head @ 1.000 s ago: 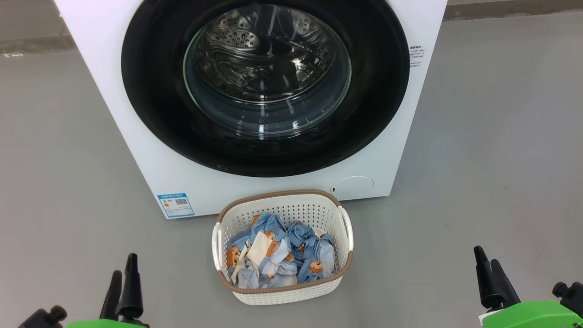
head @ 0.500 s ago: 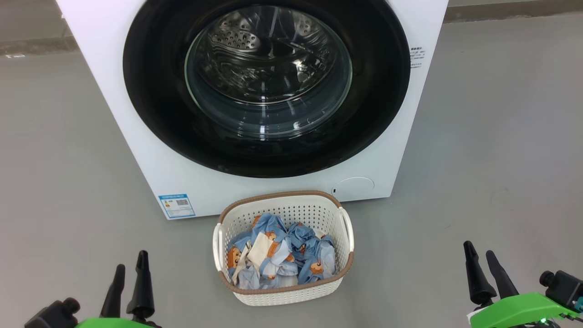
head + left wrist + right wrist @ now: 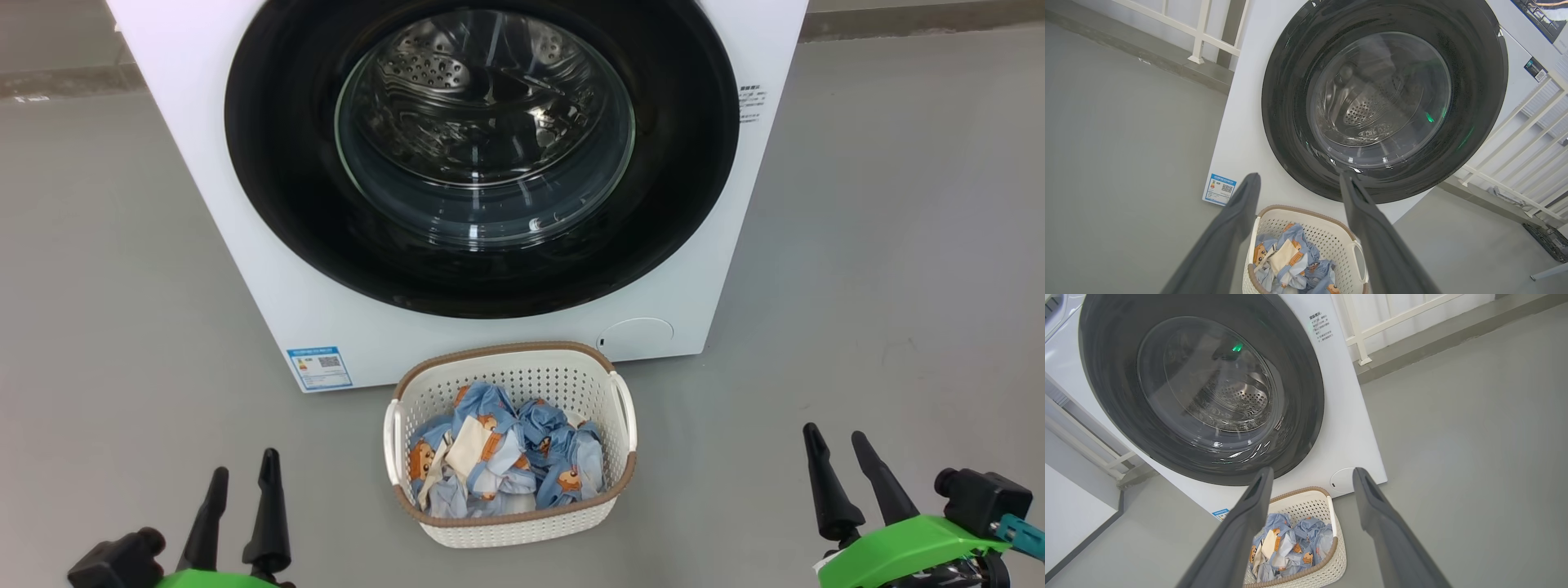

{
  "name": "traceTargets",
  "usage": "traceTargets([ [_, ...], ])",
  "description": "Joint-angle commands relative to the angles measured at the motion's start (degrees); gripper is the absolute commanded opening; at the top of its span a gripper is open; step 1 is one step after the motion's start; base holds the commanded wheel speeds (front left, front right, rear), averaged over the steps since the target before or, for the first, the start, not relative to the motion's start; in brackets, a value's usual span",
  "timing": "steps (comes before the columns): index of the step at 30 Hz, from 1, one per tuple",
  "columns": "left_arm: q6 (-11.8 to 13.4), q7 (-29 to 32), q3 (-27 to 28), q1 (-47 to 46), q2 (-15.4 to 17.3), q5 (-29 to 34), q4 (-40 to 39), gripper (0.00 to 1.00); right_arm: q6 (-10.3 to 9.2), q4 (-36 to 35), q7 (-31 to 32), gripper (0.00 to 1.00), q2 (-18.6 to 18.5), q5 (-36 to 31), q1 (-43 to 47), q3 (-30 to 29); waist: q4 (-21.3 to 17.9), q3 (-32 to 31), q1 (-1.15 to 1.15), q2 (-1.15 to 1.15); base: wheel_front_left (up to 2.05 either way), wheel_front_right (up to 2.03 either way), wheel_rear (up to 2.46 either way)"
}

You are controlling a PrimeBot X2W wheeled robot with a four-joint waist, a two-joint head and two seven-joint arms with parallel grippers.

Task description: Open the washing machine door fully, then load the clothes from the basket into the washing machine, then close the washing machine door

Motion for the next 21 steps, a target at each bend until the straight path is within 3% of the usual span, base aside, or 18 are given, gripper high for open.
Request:
traceTargets([
  [1,0.15,-1.00,0.92,-1.98,1.14,2.40,-1.31,1.00,0.06,-2.22,-0.61,1.00,-0.13,-2.87,-1.39,1.49,0.04,0.00,0.00,0.00,0.00,0.00,0.00],
  [21,0.49,-4.19,-0.11,-2.61,1.33,14.88,-0.19,1.00,0.08,-4.95,-2.08,1.00,0.07,-16.22,-0.08,1.93,0.54,-0.09,0.00,0.00,0.00,0.00,0.00],
])
